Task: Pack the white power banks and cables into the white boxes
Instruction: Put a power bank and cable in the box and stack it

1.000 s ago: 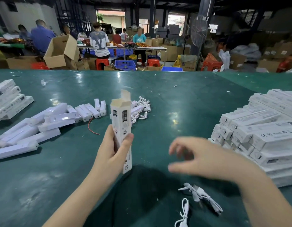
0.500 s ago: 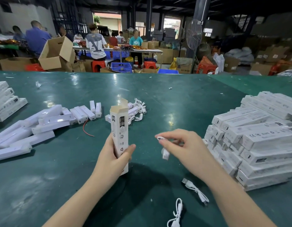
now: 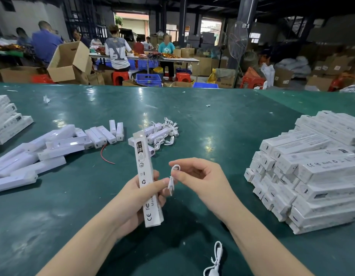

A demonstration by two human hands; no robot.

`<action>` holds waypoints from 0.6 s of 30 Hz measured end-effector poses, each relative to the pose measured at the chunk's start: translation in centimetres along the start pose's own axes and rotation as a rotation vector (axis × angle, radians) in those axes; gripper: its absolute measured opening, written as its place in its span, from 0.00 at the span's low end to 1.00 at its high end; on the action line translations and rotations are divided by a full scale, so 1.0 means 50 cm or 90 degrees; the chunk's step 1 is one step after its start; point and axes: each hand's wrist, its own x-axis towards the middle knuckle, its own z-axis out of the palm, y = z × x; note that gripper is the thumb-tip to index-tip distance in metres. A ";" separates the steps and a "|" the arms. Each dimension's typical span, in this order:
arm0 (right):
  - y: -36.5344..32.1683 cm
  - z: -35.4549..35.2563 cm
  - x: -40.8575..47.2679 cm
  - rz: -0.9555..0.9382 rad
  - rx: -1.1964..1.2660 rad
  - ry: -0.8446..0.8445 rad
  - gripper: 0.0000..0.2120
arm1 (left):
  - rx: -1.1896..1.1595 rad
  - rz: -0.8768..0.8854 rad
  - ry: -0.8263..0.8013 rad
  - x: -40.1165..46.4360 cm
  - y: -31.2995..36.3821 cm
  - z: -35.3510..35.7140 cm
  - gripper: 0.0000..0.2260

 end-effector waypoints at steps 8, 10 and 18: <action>-0.009 -0.008 -0.022 -0.087 -0.102 -0.104 0.14 | -0.021 -0.009 -0.023 -0.009 0.005 -0.005 0.19; -0.011 -0.018 -0.027 -0.091 -0.131 -0.137 0.19 | -0.039 -0.014 -0.015 -0.009 0.006 -0.007 0.15; 0.001 -0.019 -0.028 -0.224 -0.263 -0.050 0.13 | -0.071 -0.021 -0.017 -0.012 0.010 -0.002 0.16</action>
